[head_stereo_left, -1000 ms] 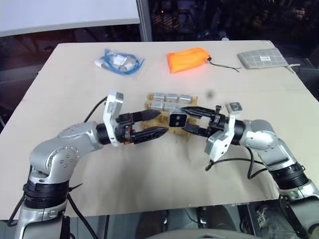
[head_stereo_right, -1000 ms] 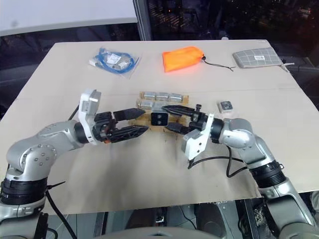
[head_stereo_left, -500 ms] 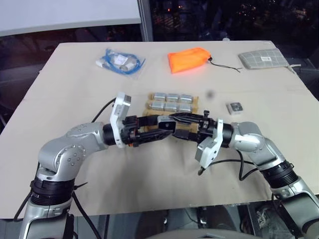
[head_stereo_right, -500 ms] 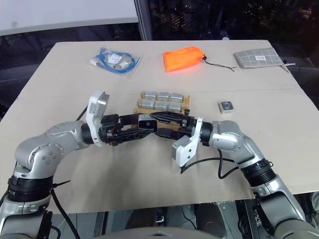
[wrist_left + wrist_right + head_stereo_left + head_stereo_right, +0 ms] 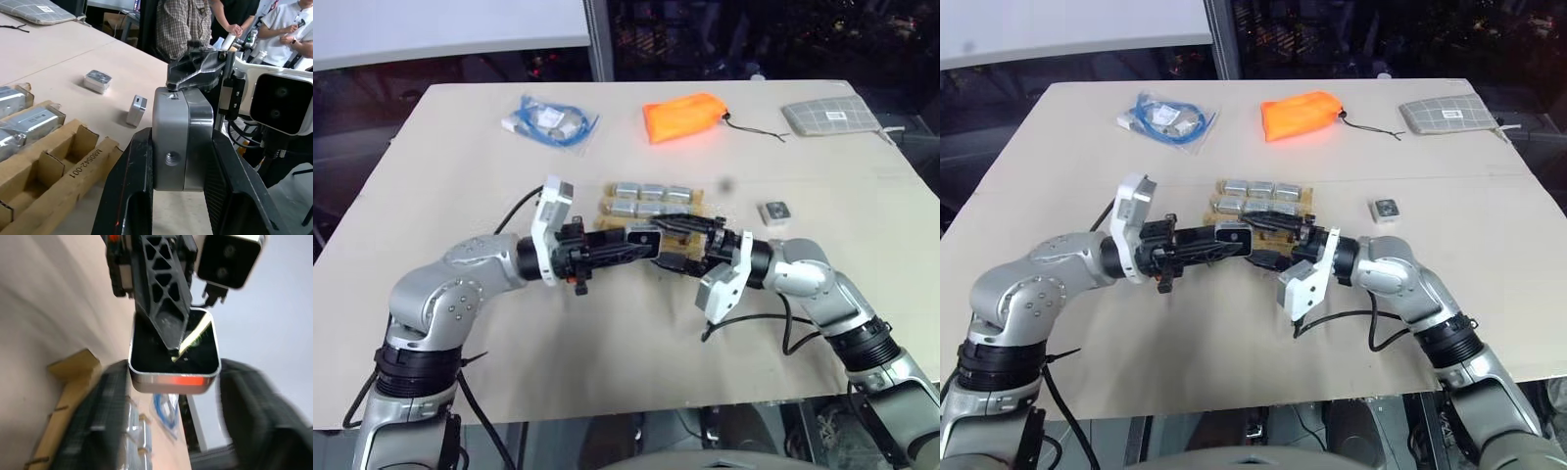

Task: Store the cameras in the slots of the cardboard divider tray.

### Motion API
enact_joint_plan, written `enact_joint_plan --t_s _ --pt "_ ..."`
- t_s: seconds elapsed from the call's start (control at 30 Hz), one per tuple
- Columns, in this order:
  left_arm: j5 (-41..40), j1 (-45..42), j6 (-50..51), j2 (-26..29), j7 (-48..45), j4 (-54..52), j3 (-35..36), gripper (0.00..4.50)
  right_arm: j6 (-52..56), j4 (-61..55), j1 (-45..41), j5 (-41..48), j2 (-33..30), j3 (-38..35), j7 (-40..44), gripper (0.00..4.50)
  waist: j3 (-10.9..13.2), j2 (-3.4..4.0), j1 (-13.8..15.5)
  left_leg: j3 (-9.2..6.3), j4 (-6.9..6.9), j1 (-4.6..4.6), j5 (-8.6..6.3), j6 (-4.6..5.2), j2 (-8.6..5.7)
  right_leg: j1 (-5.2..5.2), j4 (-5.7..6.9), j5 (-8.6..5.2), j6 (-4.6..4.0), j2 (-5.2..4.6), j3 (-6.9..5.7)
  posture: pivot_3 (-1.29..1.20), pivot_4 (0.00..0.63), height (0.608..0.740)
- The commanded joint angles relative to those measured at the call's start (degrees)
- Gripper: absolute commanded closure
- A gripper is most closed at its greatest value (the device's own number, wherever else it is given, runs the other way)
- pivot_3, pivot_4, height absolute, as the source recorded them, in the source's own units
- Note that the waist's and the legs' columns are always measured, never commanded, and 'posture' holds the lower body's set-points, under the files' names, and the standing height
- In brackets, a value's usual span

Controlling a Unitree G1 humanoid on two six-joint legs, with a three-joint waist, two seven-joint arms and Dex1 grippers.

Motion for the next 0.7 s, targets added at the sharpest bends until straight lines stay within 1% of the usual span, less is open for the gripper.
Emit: enact_joint_plan --t_s 0.03,0.13,0.2,0.33,0.43,0.5,0.6,0.63,0.7 --pt "2.4 -2.0 -3.9 -0.5 -0.8 0.7 0.4 3.73 2.0 -2.8 1.0 1.9 -0.6 -2.0 -0.5 0.07 0.0 0.00 0.0 0.00 0.00 0.00 0.00 0.00 0.00 0.00 0.00 0.00 0.00 0.00 0.00 0.00 0.150 0.740" --pt "4.5 -2.9 -5.7 0.2 -2.1 2.8 0.5 3.73 5.0 -3.6 2.6 3.6 -1.7 -3.2 0.3 0.07 0.0 0.00 0.0 0.00 0.00 -0.01 0.00 0.00 -0.01 0.00 0.00 0.00 0.00 0.00 0.00 0.00 0.150 0.740" --pt "7.0 -4.0 -7.9 1.6 -4.2 5.2 0.1 3.73 8.4 -4.7 3.7 6.4 -2.4 -4.3 1.2 0.07 0.0 0.00 0.0 0.01 0.00 0.00 0.00 0.00 -0.02 0.00 -0.01 0.00 0.00 0.00 0.00 0.00 0.150 0.740" --pt "15.7 -10.8 -16.1 4.7 -10.5 14.9 -3.2 3.73 18.4 -8.0 5.7 15.2 -4.4 -7.0 5.1 0.07 0.0 -0.02 0.2 0.02 0.00 0.00 0.00 0.00 -0.02 0.00 0.00 0.00 0.00 0.02 -0.02 0.00 0.150 0.740" --pt "20.9 -16.4 -22.5 5.5 -15.7 22.5 -6.0 3.73 33.1 -14.4 8.2 27.0 -5.2 -10.1 7.5 0.07 0.0 -0.04 0.3 0.01 0.00 -0.03 -0.01 0.01 -0.04 0.01 -0.01 0.00 0.00 0.03 -0.06 0.00 0.150 0.740" --pt "24.2 -19.5 -27.2 5.2 -18.5 27.5 -7.3 3.73 44.5 -19.7 10.0 36.4 -7.0 -13.7 8.1 0.07 0.0 -0.04 0.5 0.02 -0.01 -0.05 -0.01 0.02 -0.04 0.00 -0.06 0.00 0.00 0.03 -0.06 0.00 0.150 0.740" --pt "26.7 -22.1 -31.3 4.3 -21.6 32.8 -8.3 3.73 59.4 -26.4 12.8 49.2 -13.1 -20.4 9.2 0.07 0.0 -0.04 0.9 0.02 -0.02 -0.12 -0.04 0.06 -0.03 -0.01 -0.12 0.00 0.00 0.02 -0.08 0.00 0.150 0.740" --pt "28.7 -22.6 -34.0 4.6 -23.2 34.7 -9.5 3.73 63.7 -28.3 14.3 52.7 -16.2 -23.7 9.7 0.07 0.0 -0.05 1.0 0.02 -0.02 -0.13 -0.05 0.09 -0.04 0.00 -0.15 0.00 0.00 0.02 -0.09 0.00 0.150 0.740" --pt "31.8 -23.6 -37.7 4.8 -25.2 38.0 -11.0 3.73 69.1 -31.1 16.4 57.8 -20.5 -29.2 9.7 0.07 0.0 -0.06 1.4 0.03 -0.04 -0.14 -0.08 0.13 -0.03 -0.01 -0.20 0.00 0.00 0.02 -0.09 0.00 0.150 0.740"
